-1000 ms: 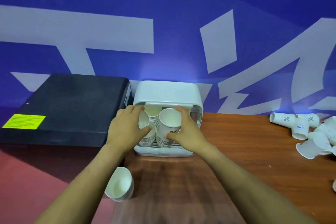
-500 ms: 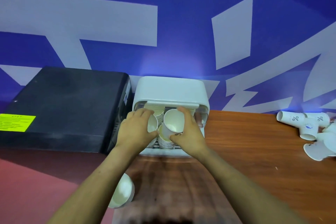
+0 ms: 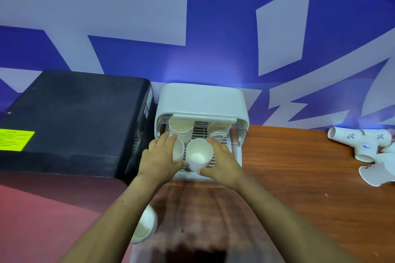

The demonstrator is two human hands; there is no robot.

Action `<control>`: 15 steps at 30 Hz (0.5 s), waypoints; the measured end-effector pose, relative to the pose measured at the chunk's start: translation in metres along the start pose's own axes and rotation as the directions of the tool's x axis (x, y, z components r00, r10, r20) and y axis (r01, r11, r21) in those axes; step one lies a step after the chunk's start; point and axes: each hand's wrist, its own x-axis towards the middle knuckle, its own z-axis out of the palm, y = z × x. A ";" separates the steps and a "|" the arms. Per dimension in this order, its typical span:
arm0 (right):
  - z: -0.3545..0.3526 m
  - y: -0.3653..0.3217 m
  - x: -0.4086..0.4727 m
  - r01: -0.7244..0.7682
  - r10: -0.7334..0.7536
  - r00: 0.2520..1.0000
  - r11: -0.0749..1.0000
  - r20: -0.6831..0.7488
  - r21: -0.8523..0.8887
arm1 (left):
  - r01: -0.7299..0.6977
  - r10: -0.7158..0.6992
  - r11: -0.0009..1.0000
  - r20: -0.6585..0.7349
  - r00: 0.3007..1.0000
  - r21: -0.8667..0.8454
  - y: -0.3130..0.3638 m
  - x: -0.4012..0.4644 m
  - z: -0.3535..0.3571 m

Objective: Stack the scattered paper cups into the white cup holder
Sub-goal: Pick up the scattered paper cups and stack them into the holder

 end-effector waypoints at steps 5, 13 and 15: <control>-0.003 -0.001 0.001 -0.006 0.006 1.000 1.000 0.009 0.005 | 0.009 -0.008 1.000 0.026 1.000 -0.027 0.000 -0.002 -0.004; -0.030 0.000 -0.029 0.043 -0.044 0.998 0.999 -0.054 -0.033 | -0.142 0.124 0.984 -0.161 0.979 -0.110 0.026 -0.032 -0.034; -0.036 0.006 -0.039 0.033 -0.036 0.997 0.998 -0.074 -0.044 | -0.185 0.153 0.968 -0.190 0.970 -0.170 0.040 -0.041 -0.037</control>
